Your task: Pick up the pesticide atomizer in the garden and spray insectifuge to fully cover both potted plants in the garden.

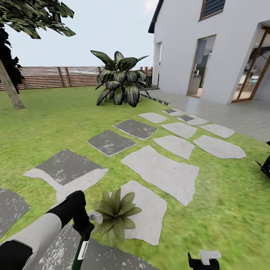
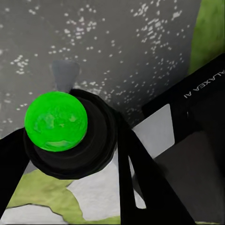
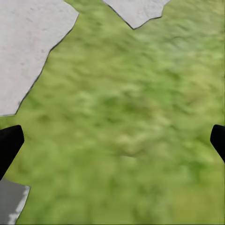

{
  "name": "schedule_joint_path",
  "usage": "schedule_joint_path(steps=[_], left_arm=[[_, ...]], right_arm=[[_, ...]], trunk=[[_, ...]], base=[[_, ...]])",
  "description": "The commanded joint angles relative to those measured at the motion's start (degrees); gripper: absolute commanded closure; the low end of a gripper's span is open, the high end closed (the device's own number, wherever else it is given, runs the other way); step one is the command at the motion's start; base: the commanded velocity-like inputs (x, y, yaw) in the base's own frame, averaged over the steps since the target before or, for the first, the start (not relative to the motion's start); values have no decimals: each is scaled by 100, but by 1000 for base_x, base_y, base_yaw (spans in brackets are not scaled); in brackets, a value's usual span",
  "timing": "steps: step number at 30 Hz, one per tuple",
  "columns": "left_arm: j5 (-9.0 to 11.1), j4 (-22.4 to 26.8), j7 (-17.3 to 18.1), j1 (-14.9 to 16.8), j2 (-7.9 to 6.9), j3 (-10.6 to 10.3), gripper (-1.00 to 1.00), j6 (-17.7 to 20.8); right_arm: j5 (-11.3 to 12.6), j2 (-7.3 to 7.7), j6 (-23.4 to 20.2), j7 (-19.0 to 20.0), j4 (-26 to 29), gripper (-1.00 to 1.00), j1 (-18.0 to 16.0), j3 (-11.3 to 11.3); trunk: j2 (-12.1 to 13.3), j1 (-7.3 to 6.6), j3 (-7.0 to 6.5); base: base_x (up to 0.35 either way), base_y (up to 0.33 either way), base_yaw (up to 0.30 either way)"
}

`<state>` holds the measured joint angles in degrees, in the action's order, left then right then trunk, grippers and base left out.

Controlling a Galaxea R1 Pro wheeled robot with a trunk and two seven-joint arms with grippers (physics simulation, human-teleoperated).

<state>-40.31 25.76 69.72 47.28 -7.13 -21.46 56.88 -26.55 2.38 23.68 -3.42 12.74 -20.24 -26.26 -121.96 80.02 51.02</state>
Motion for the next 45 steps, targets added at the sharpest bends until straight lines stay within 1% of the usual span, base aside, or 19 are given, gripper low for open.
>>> schedule_joint_path(steps=[1, 2, 6, 10, 14, 16, 17, 18, 20, 21, 23, 25, 30, 33, 35, 38, 40, 42, 45], left_arm=[[-55, 18, 90, 13, 14, -147, 100, 49], [-55, 25, 150, 29, 28, -247, 100, 59], [-55, 32, 309, 51, 70, -382, 100, 68], [-64, 82, 333, 66, 164, -414, 100, 64], [-270, 42, 447, 297, 296, -490, 100, 64], [-458, 44, 824, 443, 347, -602, 100, 62], [-620, 65, 1096, 498, 385, -701, 100, 61], [-760, 73, 1252, 518, 430, -771, 100, 61], [-1101, 77, 1478, 540, 501, -867, 100, 65], [-1333, 77, 1614, 543, 527, -898, 100, 67], [-1523, 83, 1814, 544, 541, -920, 100, 65], [-1623, 85, 2020, 545, 525, -932, 100, 62], [-1670, 85, 2028, 492, 444, -915, 100, 44], [-1679, 73, 2028, 455, 352, -902, 100, 44], [-1680, 39, 2028, 442, 248, -886, 100, 49], [-1670, 18, 2028, 356, 13, -879, 100, 46], [-1649, 17, 2028, 289, -66, -876, 100, 47], [-1634, 15, 2028, 242, -96, -878, 100, 48], [-1626, 9, 2028, 218, -73, -884, 100, 45]], right_arm=[[-61, -1, 22, -27, -9, -100, -6, -30], [-61, -1, 22, -27, -9, -100, -6, -30], [-61, 5, 22, -27, -9, -100, -6, -31], [-62, 7, 22, -27, -9, -100, -6, -30], [-61, 7, 22, -27, -9, -100, -6, -30], [-61, 8, 22, -27, -9, -100, -6, -33], [-61, 8, 22, -27, -9, -100, -6, -33], [-61, 8, 22, -27, -9, -100, -6, -34], [-61, 8, 22, -27, -9, -100, -6, -36], [-61, 8, 22, -27, -9, -100, -6, -35], [-61, 8, 22, -27, -9, -100, -6, -34], [-61, 8, 22, -27, -9, -100, -6, -34], [-61, 8, 22, -27, -9, -100, -6, -36], [-61, 8, 22, -27, -9, -100, -6, -34], [-62, 10, 22, -27, -9, -100, -6, -35], [-62, 9, 22, -27, -9, -100, -6, -33], [-66, 8, 22, -27, -9, -100, -6, -30], [-65, 8, 22, -27, -9, -100, -6, -28], [-63, 9, 22, -27, -9, -100, -6, -31]], trunk=[[-2, 1, 6], [-2, 1, 6], [-2, 1, 6], [-2, 1, 6], [-2, 1, 6], [-2, 1, 6], [-2, 1, 6], [-2, 1, 6], [-2, 1, 6], [-2, 1, 6], [-2, 1, 6], [-2, 1, 6], [-2, 1, 6], [-2, 1, 6], [-2, 1, 6], [-2, 1, 6], [-2, 1, 6], [-2, 1, 6], [-2, 1, 6]], base=[[212, 187, 0], [224, 194, 0], [101, 84, 0], [9, 8, 0], [1, 1, 0], [0, 0, 0], [0, 0, 0], [-16, 0, 0], [-50, 0, 0], [-32, 0, 0], [-17, 0, 0], [-6, 0, 0], [-1, 0, 0], [0, 0, 0], [0, 0, 0], [0, 0, 0], [0, 0, 0], [0, 0, 0], [2, 0, 0]])
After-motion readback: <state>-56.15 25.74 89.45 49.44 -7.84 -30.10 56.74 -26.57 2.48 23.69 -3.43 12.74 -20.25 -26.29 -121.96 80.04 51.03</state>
